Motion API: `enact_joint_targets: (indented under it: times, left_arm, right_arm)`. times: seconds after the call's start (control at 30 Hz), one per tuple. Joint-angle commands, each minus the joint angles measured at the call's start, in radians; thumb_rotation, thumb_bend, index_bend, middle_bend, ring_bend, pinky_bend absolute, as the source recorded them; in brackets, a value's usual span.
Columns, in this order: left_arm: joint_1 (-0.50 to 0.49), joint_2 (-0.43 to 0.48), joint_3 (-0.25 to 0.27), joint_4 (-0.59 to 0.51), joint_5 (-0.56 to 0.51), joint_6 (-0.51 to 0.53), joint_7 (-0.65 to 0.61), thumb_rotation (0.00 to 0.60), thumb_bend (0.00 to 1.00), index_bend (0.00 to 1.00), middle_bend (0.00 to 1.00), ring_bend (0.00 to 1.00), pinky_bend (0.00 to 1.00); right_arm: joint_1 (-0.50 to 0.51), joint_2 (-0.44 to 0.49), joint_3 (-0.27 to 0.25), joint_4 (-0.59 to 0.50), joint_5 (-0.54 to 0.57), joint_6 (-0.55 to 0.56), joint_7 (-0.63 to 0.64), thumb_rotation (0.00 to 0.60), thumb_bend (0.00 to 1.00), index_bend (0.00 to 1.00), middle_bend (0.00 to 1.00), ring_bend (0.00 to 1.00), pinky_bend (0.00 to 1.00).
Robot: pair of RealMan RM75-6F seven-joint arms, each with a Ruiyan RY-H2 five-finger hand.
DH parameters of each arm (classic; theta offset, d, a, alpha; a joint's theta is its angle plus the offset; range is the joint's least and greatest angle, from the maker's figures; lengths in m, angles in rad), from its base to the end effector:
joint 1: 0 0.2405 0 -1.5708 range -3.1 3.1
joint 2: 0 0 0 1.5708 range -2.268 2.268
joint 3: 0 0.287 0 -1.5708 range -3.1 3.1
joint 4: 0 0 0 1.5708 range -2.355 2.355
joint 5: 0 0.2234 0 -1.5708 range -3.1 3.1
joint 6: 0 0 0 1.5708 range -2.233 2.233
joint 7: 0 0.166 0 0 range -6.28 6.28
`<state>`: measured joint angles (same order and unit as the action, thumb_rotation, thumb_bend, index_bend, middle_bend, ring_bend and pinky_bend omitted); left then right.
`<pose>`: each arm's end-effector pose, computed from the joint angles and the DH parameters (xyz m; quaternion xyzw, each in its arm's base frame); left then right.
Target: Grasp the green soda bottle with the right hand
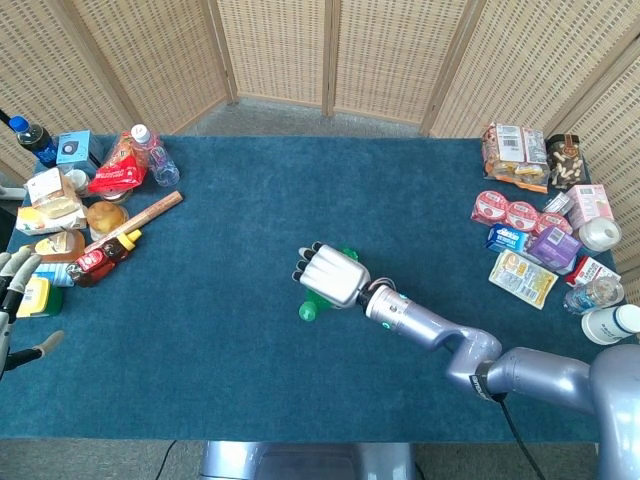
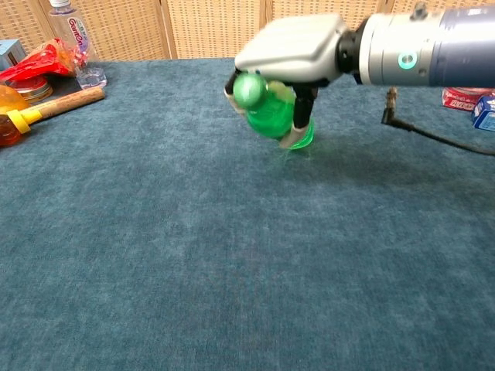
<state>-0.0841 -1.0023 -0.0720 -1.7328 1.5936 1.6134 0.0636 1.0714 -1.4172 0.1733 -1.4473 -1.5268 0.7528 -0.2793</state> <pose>-0.3009 0.2067 0.2053 -0.6018 -0.3043 -0.4345 0.5971 -0.0317 -0.4143 -0.0213 0.8826 -0.0664 0.3618 0.2929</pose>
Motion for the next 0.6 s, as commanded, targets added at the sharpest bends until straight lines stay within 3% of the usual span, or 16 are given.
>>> enact_joint_targets:
  times: [0.03, 0.6]
  left_arm:
    - [0.002, 0.004, -0.002, -0.005, 0.003, 0.006, -0.003, 0.6, 0.02, 0.0, 0.0, 0.0, 0.27]
    - [0.01, 0.018, -0.005, -0.021, 0.019, 0.029, -0.019, 0.6, 0.02, 0.0, 0.0, 0.0, 0.28]
  right_arm:
    - [0.009, 0.032, 0.028, -0.053, 0.042, -0.011, -0.052, 0.6, 0.16, 0.5, 0.7, 0.25, 0.42]
    - [0.063, 0.122, 0.108, -0.228, 0.184, 0.001, -0.25, 0.6, 0.17, 0.5, 0.7, 0.25, 0.42]
